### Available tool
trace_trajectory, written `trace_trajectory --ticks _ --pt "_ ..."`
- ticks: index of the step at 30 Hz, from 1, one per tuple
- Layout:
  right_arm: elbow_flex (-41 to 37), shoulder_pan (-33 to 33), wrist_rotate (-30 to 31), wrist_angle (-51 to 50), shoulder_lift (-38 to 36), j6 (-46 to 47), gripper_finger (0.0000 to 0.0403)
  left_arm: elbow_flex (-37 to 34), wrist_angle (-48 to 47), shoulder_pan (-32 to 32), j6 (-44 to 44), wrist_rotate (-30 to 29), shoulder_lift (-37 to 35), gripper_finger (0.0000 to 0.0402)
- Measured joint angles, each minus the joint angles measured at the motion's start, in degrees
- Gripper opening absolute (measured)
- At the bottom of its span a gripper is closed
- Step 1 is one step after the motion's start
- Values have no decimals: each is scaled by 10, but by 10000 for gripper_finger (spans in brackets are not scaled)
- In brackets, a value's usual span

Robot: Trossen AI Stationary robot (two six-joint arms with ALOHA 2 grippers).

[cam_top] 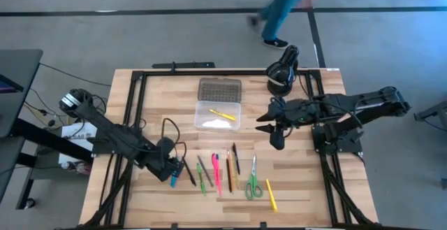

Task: Pick & place school supplies into a supply box
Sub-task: Put the blue pen into the supply box

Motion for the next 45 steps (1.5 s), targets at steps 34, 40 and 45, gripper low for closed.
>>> trace_trajectory --ticks 34,40,45 --pt "-35 48 29 4 -35 28 138 -19 32 1 -67 17 153 153" --pt "-35 48 29 6 -35 28 138 -23 37 1 -64 19 153 153" --pt "-35 48 29 7 -35 28 138 -23 38 1 -56 18 153 153"
